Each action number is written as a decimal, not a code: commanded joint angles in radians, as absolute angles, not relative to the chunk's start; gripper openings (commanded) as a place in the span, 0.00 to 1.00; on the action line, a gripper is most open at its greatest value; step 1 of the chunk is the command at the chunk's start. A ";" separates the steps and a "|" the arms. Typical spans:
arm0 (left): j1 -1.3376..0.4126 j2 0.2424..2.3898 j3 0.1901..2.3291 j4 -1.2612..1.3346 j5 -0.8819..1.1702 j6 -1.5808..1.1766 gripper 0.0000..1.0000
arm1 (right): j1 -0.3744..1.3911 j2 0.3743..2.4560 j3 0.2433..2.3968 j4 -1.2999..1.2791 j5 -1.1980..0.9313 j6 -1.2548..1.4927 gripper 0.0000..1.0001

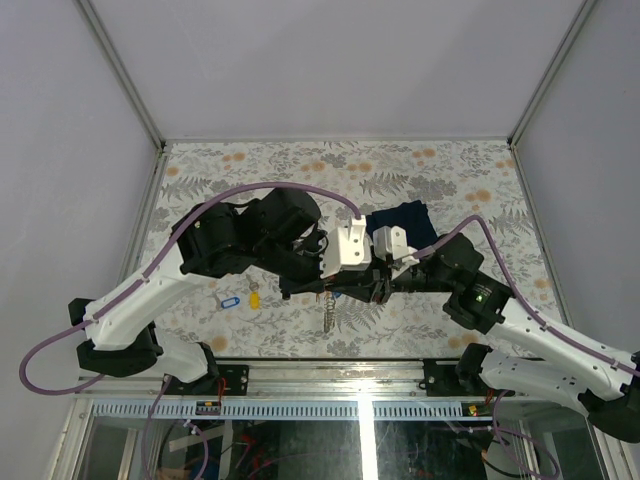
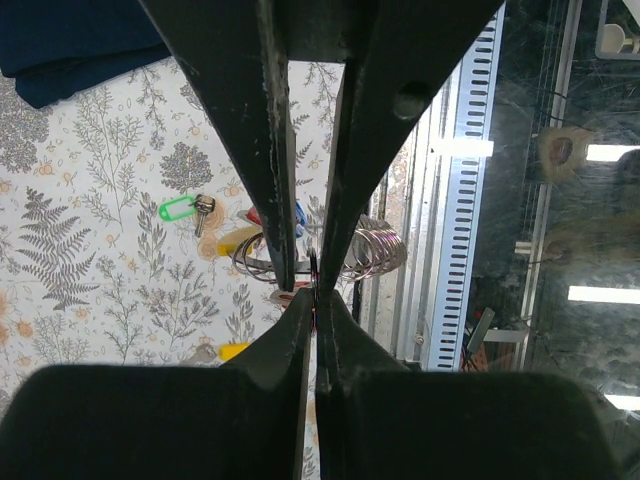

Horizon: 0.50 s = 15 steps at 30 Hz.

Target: Put the keys on the keyring

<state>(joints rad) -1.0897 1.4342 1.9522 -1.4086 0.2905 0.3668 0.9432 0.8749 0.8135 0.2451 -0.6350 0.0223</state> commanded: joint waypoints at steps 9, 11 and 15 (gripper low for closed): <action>-1.103 1.394 1.966 -1.354 0.302 0.386 0.05 | 0.943 0.869 0.853 0.273 -0.653 0.017 0.00; -1.102 1.355 1.932 -1.309 0.315 0.385 0.10 | 0.942 0.853 0.851 0.279 -0.643 0.020 0.00; -1.102 1.262 1.841 -1.181 0.356 0.387 0.19 | 0.943 0.824 0.869 0.293 -0.639 0.037 0.00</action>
<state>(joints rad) -1.0935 1.3685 1.9011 -1.3464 0.3023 0.3801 0.9432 0.8700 0.8143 0.2379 -0.6506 0.0265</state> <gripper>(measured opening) 0.159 0.012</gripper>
